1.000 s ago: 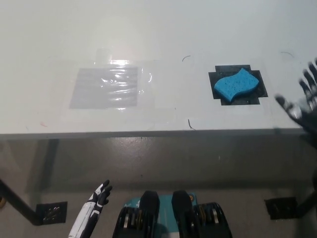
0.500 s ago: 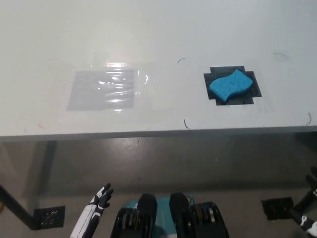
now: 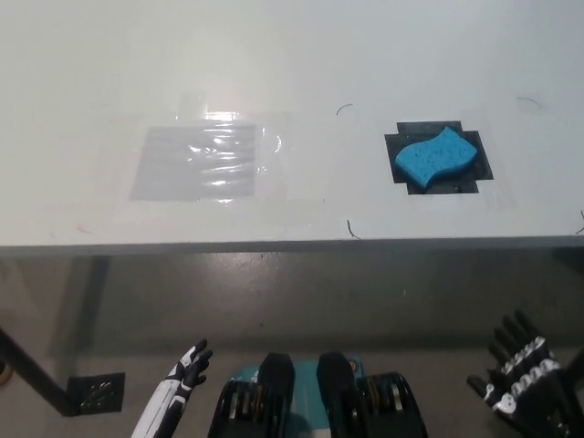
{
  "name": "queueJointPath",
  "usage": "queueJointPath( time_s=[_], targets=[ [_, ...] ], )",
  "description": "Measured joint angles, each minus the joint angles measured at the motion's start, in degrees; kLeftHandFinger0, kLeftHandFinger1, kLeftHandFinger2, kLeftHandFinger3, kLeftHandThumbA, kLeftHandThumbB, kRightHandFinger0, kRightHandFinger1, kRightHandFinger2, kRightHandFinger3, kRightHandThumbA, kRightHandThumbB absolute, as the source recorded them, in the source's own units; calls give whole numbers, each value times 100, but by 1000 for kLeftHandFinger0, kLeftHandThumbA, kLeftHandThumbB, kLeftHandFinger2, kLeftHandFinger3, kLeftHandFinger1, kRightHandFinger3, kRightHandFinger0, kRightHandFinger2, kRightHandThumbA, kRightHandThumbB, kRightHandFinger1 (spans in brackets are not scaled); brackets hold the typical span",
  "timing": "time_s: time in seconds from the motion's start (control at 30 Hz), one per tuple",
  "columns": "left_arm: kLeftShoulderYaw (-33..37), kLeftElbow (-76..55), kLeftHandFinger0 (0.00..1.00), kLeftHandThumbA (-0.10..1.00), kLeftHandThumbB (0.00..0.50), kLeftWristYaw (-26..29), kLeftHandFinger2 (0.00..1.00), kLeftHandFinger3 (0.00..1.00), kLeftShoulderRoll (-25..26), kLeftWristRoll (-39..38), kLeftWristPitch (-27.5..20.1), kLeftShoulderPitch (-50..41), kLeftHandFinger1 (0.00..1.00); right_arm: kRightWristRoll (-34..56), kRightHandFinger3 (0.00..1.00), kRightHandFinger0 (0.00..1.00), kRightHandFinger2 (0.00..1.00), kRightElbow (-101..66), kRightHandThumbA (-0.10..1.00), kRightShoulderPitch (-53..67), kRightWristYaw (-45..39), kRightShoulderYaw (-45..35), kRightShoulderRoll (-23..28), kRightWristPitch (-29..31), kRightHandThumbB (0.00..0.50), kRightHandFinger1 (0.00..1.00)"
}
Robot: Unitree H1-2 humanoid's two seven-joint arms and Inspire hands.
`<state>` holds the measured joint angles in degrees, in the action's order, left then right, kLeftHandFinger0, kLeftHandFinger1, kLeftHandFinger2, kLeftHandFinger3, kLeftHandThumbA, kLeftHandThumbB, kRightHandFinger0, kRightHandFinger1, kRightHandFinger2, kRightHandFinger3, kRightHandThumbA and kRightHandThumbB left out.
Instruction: A soft sponge is kept on the balc marked spot on the table infront of the robot and it uses its right hand fist to press down on it and drrags it across the table in a back and forth manner twice to clean it
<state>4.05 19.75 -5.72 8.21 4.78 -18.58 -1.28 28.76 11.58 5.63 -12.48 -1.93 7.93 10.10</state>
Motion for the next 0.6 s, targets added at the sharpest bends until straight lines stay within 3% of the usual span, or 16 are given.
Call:
queueJointPath(
  time_s=[0.07, 0.13, 0.17, 0.27, 0.5, 0.6],
  targets=[
    [-13, -1, 1000, 1000, 200, 0, 1000, 1000, -5, -1, -10, -21, 1000, -19, 1000, 1000, 1000, 162, 1000, 4, -39, -6, 1, 5, 258, 1000],
    [-48, -4, 1000, 1000, 178, 1, 1000, 1000, -24, -5, -10, -34, 1000, -35, 1000, 1000, 1000, 196, 1000, -14, -101, -13, 8, 6, 251, 1000],
    [-60, -6, 1000, 1000, 156, 1, 1000, 1000, -30, -6, -11, -34, 1000, -42, 1000, 1000, 1000, 207, 1000, -38, -126, -16, 14, 8, 232, 1000],
    [-129, -50, 1000, 1000, 161, 2, 1000, 1000, -31, -25, -16, -44, 1000, -75, 1000, 1000, 1000, 241, 1000, -111, -196, -16, 21, 9, 209, 1000],
    [-243, -302, 1000, 1000, 113, 2, 1000, 1000, -29, -88, -8, -16, 1000, -152, 1000, 1000, 1000, 357, 1000, -249, -325, -16, 40, 9, 174, 1000],
    [-269, -408, 1000, 1000, 138, 1, 1000, 1000, -29, -96, -4, 37, 1000, -244, 1000, 1000, 1000, 395, 1000, -302, -347, -16, 44, 9, 183, 1000]
  ],
)
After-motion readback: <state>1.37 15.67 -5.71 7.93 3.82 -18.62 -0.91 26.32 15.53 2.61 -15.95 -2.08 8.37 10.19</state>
